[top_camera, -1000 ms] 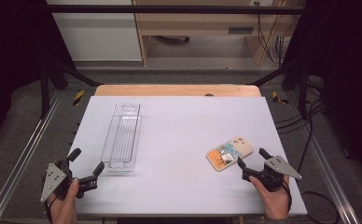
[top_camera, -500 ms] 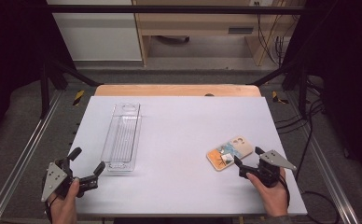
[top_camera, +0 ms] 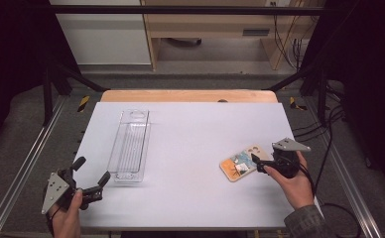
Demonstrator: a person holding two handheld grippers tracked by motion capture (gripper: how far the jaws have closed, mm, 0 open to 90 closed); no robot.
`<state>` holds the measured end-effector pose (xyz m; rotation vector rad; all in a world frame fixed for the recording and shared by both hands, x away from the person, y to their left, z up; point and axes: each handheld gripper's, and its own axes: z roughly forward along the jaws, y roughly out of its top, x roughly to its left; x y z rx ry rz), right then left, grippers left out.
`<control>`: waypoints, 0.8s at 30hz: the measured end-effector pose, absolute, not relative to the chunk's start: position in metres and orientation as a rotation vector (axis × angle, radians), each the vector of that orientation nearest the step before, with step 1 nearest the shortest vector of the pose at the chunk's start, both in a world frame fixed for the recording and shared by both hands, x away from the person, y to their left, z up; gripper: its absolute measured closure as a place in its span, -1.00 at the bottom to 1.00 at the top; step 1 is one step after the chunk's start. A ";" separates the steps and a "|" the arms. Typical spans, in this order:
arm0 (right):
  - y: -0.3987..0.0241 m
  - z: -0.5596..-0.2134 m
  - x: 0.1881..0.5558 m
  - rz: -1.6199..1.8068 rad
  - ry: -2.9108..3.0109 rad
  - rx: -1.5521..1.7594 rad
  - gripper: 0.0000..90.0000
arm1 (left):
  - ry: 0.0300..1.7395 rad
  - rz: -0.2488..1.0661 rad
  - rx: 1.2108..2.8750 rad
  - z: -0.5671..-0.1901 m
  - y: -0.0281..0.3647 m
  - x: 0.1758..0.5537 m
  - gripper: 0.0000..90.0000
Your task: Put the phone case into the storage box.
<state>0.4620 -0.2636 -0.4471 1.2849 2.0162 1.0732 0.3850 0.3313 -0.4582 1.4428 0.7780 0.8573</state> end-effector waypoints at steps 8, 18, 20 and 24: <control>-0.270 -0.445 0.490 0.946 2.135 1.339 -0.59 | 0.771 0.853 1.450 -0.458 0.329 0.385 -0.97; -0.281 -0.443 0.523 0.889 2.148 1.406 -0.28 | 0.781 0.855 1.441 -0.458 0.332 0.385 -0.96; -0.282 -0.444 0.527 0.893 2.133 1.417 -0.18 | 0.782 0.854 1.439 -0.458 0.332 0.385 -0.96; -0.287 -0.449 0.533 0.900 2.120 1.447 0.05 | 0.780 0.852 1.441 -0.458 0.332 0.385 -0.96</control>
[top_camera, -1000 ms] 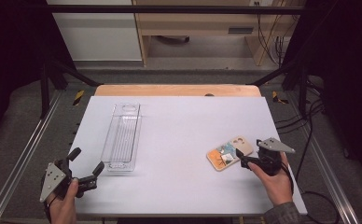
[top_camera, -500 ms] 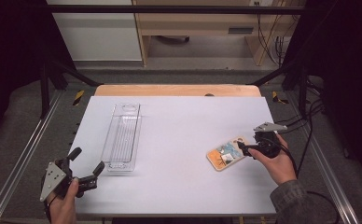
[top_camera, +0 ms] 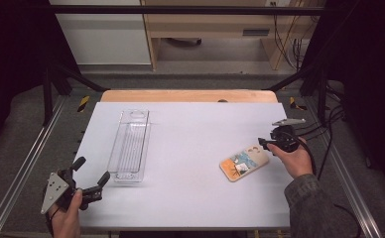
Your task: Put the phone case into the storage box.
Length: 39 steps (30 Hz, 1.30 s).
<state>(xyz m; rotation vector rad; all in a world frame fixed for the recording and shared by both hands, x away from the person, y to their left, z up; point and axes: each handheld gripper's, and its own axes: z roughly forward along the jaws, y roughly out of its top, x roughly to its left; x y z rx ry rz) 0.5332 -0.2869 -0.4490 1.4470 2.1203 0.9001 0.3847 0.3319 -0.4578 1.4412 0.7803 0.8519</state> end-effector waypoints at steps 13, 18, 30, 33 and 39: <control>-0.290 -0.459 0.538 0.866 2.136 1.408 0.78 | 0.778 0.847 1.442 -0.458 0.331 0.385 -0.96; -0.287 -0.463 0.539 0.859 2.157 1.390 0.96 | 0.775 0.847 1.444 -0.458 0.331 0.385 -0.96; -0.287 -0.478 0.539 0.797 2.217 1.437 1.00 | 0.776 0.844 1.444 -0.458 0.331 0.385 -0.96; -0.290 -0.483 0.538 0.787 2.222 1.457 1.00 | 0.775 0.844 1.446 -0.458 0.331 0.385 -0.96; -0.294 -0.488 0.536 0.789 2.225 1.478 1.00 | 0.772 0.842 1.450 -0.458 0.330 0.385 -0.96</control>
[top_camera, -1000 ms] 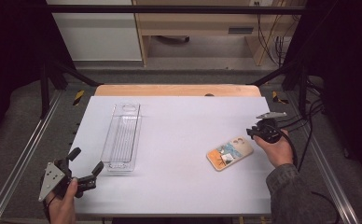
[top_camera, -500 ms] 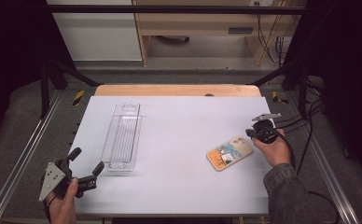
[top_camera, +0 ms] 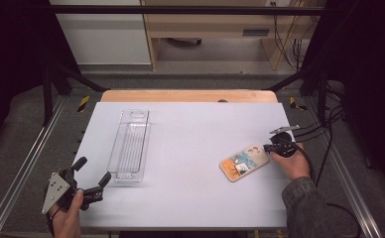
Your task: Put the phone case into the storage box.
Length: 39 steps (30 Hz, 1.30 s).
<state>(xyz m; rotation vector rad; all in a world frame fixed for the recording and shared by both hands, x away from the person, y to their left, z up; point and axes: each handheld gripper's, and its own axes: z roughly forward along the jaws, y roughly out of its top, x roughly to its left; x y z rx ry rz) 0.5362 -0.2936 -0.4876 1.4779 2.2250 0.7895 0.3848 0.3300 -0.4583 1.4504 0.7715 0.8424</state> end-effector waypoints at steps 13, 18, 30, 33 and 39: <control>-0.290 -0.493 0.534 0.820 2.255 1.469 1.00 | 0.769 0.837 1.453 -0.458 0.330 0.385 -0.96; -0.283 -0.493 0.531 0.834 2.275 1.446 1.00 | 0.768 0.837 1.457 -0.459 0.329 0.385 -0.96; -0.253 -0.492 0.519 0.869 2.355 1.338 1.00 | 0.765 0.840 1.458 -0.458 0.329 0.385 -0.96; -0.248 -0.493 0.515 0.891 2.360 1.322 1.00 | 0.766 0.839 1.456 -0.458 0.330 0.385 -0.96; -0.232 -0.491 0.508 0.913 2.401 1.271 1.00 | 0.766 0.837 1.458 -0.458 0.330 0.385 -0.96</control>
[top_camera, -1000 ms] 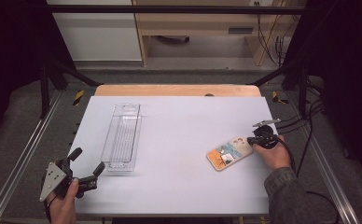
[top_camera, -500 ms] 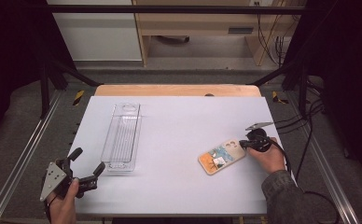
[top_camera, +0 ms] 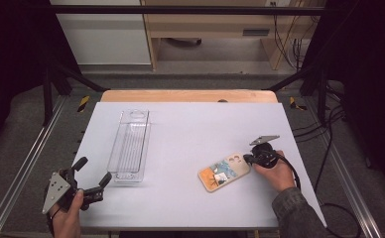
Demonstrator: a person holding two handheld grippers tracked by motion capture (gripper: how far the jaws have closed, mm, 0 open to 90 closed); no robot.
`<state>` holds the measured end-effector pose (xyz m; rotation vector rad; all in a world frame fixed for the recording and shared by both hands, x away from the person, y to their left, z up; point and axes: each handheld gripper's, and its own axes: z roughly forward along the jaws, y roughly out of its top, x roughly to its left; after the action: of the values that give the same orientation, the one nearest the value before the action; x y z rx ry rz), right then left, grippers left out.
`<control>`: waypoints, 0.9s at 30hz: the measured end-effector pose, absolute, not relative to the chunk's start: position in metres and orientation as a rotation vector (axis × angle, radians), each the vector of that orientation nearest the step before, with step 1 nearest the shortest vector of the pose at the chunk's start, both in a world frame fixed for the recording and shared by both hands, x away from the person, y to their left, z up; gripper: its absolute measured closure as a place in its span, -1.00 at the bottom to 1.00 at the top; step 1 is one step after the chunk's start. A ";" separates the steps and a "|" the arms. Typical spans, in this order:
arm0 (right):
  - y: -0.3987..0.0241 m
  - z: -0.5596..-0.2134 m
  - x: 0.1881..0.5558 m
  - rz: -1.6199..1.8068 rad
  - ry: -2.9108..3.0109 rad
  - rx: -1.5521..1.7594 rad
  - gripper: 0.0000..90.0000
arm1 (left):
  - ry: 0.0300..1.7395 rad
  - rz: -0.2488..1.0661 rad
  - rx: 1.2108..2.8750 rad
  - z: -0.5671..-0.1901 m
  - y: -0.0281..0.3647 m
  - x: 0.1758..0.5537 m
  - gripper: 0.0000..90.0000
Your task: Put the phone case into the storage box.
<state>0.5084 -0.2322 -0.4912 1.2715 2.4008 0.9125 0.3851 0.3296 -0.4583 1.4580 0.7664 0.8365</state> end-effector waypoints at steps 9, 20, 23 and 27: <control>-0.206 -0.492 0.500 0.958 2.455 1.199 1.00 | 0.770 0.832 1.459 -0.459 0.330 0.386 -0.96; -0.181 -0.490 0.493 0.984 2.499 1.123 1.00 | 0.769 0.829 1.459 -0.459 0.330 0.386 -0.96; -0.178 -0.490 0.492 0.989 2.507 1.112 1.00 | 0.769 0.829 1.457 -0.458 0.330 0.386 -0.96; -0.173 -0.490 0.490 0.997 2.515 1.111 1.00 | 0.769 0.829 1.456 -0.459 0.330 0.386 -0.96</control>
<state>0.4904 -0.1734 -0.4900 1.1105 2.5149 0.9972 0.3859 0.3302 -0.4585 1.4564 0.7694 0.8286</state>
